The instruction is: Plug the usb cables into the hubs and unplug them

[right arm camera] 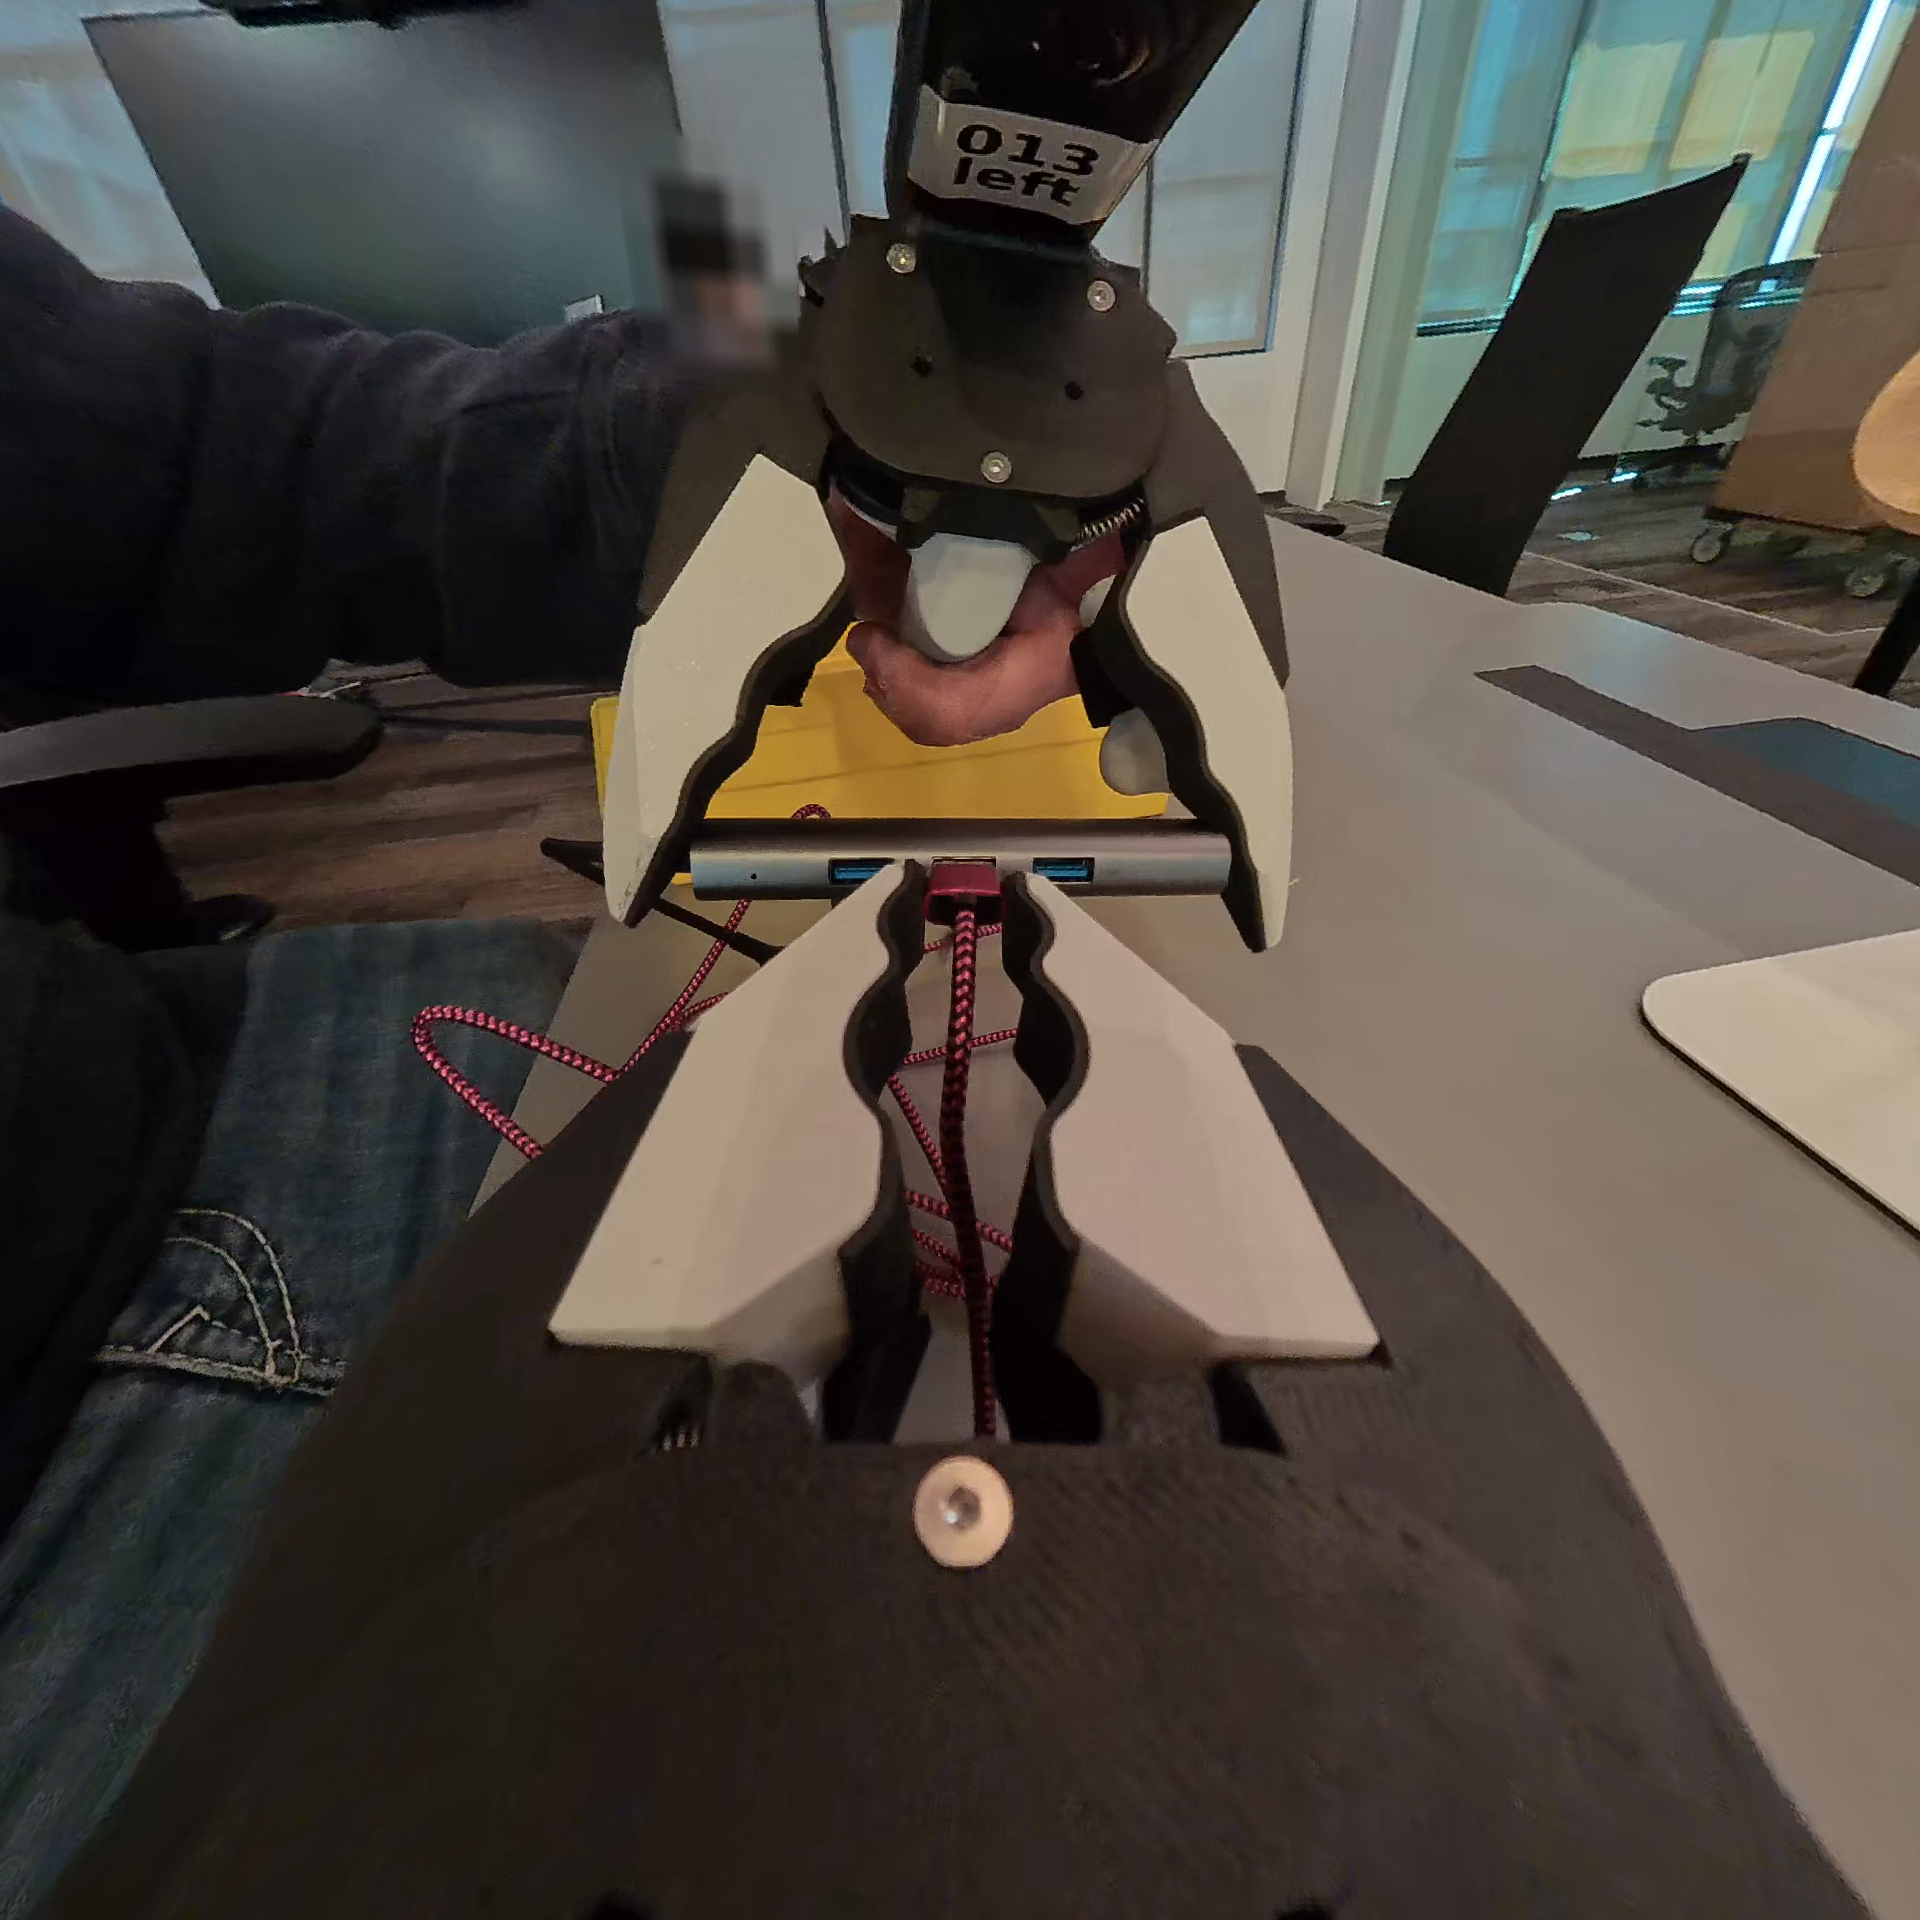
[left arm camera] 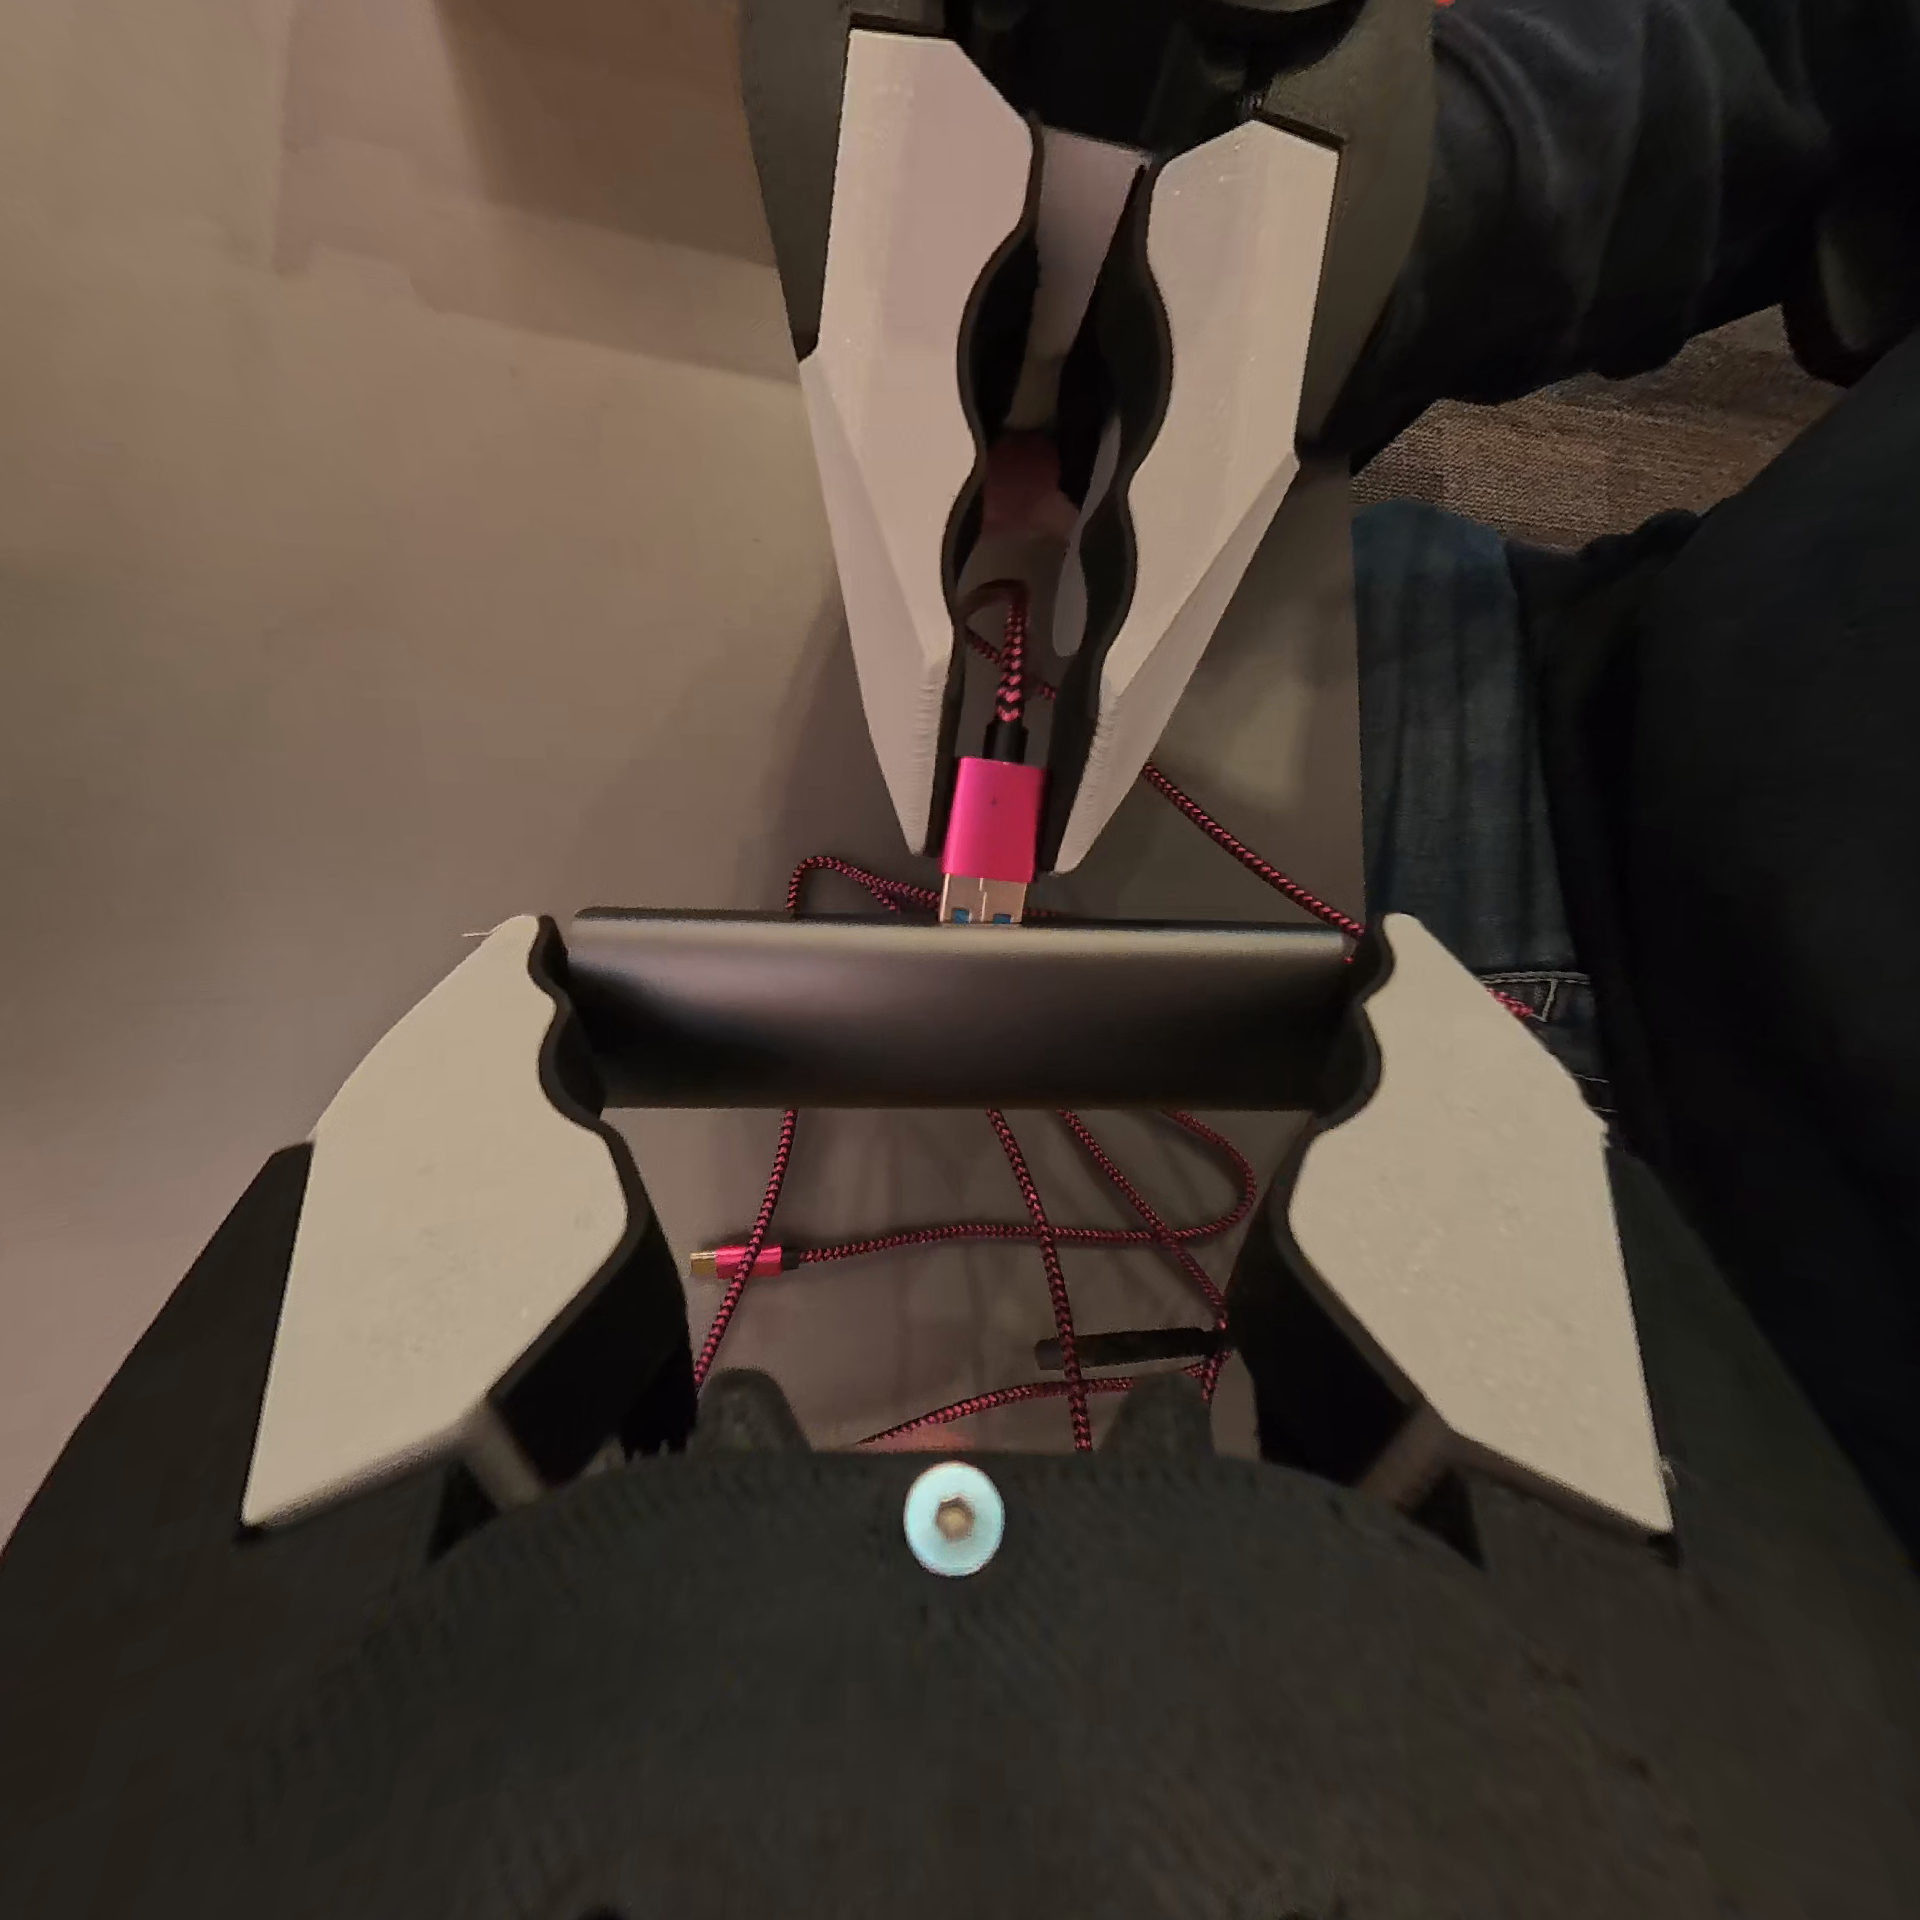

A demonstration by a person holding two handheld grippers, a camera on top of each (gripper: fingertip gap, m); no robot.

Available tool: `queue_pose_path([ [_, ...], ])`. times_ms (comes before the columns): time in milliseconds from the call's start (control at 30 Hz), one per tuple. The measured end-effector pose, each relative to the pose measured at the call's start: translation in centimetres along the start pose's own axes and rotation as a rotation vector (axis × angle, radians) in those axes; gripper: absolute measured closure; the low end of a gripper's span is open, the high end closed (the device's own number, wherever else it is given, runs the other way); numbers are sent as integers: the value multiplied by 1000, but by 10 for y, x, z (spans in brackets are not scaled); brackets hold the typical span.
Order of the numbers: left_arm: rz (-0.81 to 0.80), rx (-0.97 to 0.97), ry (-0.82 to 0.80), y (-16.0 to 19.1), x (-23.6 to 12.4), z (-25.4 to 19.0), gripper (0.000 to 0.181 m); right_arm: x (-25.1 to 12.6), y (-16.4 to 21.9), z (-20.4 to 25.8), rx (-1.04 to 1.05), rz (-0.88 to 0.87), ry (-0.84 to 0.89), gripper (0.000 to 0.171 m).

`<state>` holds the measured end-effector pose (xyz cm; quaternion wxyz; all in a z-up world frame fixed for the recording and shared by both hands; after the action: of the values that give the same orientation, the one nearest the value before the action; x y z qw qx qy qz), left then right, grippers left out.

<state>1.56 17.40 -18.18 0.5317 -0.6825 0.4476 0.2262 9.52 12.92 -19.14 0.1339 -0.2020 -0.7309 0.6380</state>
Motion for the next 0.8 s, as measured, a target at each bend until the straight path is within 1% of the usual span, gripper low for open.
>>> queue_pose_path([
  [133, 15, 10, 13, 3, 1, -1, 47, 1, 1, 1, -1, 1, -18, 158],
  [267, 45, 48, 29, 6, 1, -9, 48, 1, 4, 5, 52, -50, -116, 158],
  [433, 13, 32, 33, 2, -1, -6, 48, -1, 2, 2, 56, -71, -78, 158],
  [467, 30, 22, 8, 5, -2, -2, 48, -2, 2, 1, 59, -78, -62, 158],
  [500, 53, 8, -59, 12, -6, 8, 48, -10, 1, -4, 78, -104, -35, 158],
  [567, 0, -51, -30, 17, -20, 11, 48, -28, 0, -18, 103, -141, 40, 158],
  [667, -23, -19, -45, 10, -27, 2, 48, -20, 1, -18, 95, -115, 26, 158],
  [800, -26, -35, -95, 14, -28, 8, 48, -15, 7, -16, 78, -49, 27, 158],
])
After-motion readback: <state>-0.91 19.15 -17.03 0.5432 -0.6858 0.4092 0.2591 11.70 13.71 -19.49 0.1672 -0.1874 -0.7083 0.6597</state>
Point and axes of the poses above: each gripper's, where its closed fingertips meet, x out along the fingers, y out of its underside, z = x × y across the jaws, the point moved 6 cm from there along -x, back along the fingers, and after that the axes turned 13 degrees about -x, right-handed, at the moved point
